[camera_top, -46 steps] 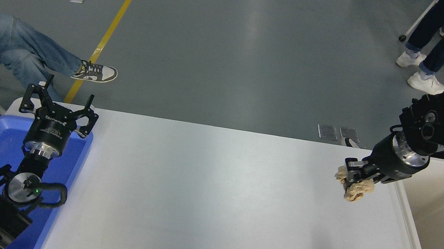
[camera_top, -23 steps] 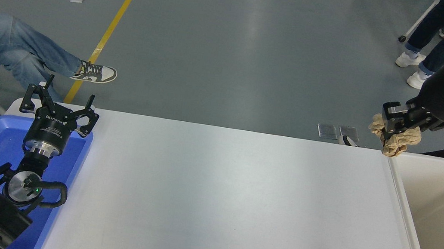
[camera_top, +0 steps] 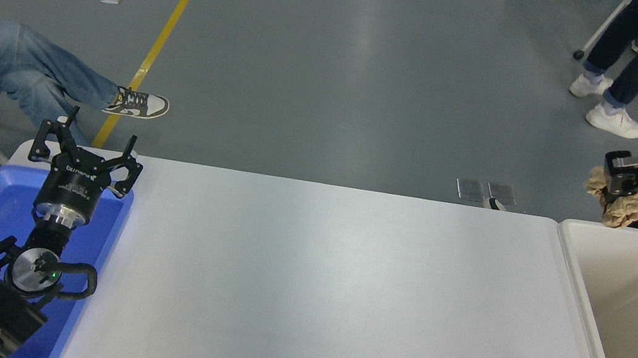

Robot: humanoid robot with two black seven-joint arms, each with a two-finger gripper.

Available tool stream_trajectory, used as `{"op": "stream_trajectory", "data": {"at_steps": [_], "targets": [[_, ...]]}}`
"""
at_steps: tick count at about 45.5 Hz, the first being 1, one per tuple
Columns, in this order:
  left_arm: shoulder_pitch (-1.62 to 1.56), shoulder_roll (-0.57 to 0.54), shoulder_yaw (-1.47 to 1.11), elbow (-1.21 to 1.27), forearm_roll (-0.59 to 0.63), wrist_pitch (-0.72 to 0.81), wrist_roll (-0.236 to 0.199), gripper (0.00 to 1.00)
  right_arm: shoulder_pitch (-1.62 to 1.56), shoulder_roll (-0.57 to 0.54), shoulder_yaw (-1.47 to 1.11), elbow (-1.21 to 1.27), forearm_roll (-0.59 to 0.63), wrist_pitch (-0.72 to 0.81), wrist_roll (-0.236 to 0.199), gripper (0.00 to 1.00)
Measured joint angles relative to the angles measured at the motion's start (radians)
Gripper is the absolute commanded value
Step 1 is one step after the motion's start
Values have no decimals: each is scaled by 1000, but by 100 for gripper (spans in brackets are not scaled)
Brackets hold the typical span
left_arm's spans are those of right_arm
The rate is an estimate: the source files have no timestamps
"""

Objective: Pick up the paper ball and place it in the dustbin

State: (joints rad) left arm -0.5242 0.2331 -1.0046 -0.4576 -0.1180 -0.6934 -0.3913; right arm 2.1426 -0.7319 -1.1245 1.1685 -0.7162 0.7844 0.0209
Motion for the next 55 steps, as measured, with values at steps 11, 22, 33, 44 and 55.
{"op": "stream_trajectory", "data": {"at_steps": [11, 22, 33, 44, 55], "targets": [[0, 0, 0, 0, 0, 0, 0, 100, -338, -94, 75, -272, -112, -150, 79, 0], [0, 0, 0, 0, 0, 0, -1, 100, -787, -66, 246, -569, -112, -319, 99, 0], [-1, 0, -1, 0, 0, 0, -1, 100, -1100, 55, 411, -775, -22, -414, 68, 0], [-1, 0, -2, 0, 0, 2, -1, 100, -1266, 176, 490, -856, 51, -517, 11, 11], [-1, 0, -3, 0, 0, 4, -1, 100, -1330, 232, 542, -880, 72, -573, -18, 100]]}}
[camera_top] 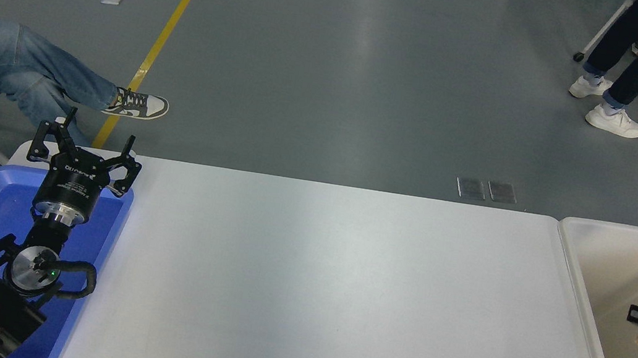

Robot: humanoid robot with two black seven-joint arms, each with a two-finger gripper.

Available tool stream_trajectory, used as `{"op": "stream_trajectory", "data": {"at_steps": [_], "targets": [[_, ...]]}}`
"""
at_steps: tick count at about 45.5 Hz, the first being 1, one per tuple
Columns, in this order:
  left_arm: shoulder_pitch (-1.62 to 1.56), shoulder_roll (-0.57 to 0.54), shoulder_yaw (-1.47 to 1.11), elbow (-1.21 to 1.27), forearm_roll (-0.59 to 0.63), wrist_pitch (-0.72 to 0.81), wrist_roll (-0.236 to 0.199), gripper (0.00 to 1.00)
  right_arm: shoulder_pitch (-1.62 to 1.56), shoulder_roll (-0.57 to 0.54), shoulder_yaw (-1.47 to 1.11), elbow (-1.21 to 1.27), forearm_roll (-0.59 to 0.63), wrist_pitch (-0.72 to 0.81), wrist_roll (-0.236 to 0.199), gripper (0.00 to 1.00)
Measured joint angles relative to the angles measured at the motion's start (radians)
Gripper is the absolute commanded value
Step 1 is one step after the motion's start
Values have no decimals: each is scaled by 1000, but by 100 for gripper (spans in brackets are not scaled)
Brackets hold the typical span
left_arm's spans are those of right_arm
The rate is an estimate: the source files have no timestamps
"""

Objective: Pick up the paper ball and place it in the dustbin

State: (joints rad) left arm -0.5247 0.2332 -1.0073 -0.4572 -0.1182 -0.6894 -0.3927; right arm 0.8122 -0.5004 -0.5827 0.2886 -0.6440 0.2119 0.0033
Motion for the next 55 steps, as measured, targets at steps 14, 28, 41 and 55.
{"op": "stream_trajectory", "data": {"at_steps": [14, 28, 41, 55], "targets": [[0, 0, 0, 0, 0, 0, 0, 100, -18, 5, 32, -5, 8, -23, -17, 100], [-2, 0, 2, 0, 1, -1, 1, 100, 150, -90, -24, 201, 3, -4, -21, 100], [-2, 0, 2, -1, 2, -6, 5, 100, 650, -186, -295, 701, 12, 115, -21, 100], [-1, 0, 3, 0, 2, -7, 5, 100, 1136, -27, -456, 1028, 285, 414, -23, 100]]}}
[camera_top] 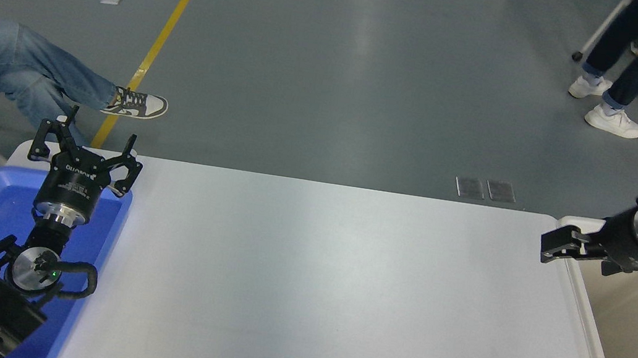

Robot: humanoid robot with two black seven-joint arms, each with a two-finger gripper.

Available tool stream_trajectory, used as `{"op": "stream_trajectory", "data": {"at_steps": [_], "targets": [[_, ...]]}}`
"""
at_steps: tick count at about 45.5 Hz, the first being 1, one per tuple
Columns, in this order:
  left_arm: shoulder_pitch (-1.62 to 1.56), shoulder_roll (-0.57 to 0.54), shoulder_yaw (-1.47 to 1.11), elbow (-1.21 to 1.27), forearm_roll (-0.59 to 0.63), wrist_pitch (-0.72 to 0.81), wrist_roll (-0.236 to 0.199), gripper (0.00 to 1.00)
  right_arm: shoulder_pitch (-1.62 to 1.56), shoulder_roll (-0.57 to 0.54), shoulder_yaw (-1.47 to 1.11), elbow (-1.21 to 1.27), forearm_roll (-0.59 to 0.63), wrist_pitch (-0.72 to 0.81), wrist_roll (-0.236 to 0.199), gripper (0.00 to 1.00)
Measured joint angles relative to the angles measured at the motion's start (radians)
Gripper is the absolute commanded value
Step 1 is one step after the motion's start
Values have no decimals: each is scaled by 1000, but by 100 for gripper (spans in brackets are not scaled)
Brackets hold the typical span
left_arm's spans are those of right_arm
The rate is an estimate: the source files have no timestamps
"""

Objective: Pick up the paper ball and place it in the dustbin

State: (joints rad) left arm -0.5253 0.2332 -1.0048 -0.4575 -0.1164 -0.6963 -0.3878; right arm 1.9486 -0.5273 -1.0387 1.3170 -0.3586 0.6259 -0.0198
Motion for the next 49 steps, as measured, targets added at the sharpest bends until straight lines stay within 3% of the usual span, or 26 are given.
{"op": "stream_trajectory", "data": {"at_steps": [7, 17, 49], "targets": [[1, 0, 0, 0, -2, 1, -3, 100, 159, 151, -30, 75, 169, 85, 0, 100], [2, 0, 0, 0, -1, 4, -3, 100, 306, 291, -56, 130, 296, 134, 1, 100], [2, 0, -1, 0, -2, 6, -5, 100, 469, 363, -146, 218, 397, 159, 1, 100]]}}
